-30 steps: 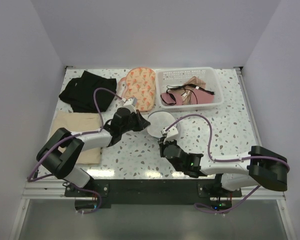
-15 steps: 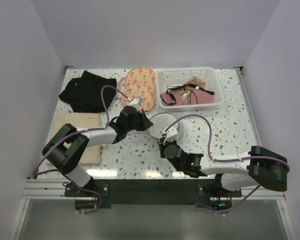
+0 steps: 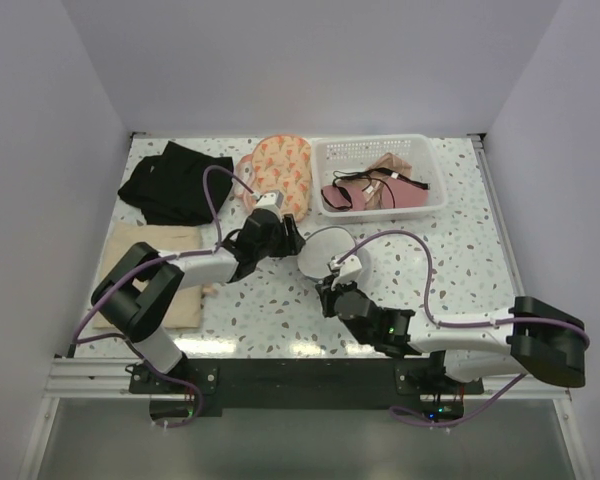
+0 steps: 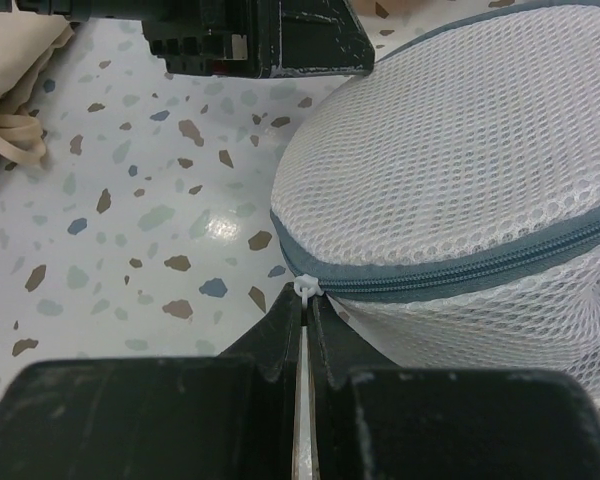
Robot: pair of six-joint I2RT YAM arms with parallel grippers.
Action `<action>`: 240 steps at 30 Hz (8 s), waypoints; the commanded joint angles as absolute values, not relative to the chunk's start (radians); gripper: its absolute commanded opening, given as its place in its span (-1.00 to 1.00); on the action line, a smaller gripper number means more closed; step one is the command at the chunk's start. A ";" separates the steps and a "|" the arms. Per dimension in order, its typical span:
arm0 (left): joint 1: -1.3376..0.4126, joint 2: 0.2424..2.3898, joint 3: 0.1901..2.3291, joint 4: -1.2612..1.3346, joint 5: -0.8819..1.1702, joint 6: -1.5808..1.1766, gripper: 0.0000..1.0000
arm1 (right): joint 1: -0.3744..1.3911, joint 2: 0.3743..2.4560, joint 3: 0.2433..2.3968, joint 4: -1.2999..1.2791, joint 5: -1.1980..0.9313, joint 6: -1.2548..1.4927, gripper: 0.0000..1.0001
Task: Unzip the laundry bag and remove the bra
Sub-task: Unzip the laundry bag at the center of the board.
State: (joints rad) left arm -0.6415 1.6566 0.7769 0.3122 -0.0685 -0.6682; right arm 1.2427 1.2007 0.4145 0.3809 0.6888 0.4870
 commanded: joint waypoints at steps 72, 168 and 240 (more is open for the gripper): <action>-0.736 1.494 0.635 0.423 0.084 -0.870 -0.28 | 1.154 1.391 0.488 0.687 0.494 0.425 -1.00; -0.736 1.710 0.925 0.357 -0.052 -0.588 -0.36 | 1.155 0.836 0.311 0.186 0.738 0.609 -1.00; -0.899 1.365 0.660 0.202 -0.206 -0.969 0.70 | 1.154 1.046 0.379 0.483 0.640 0.526 -1.00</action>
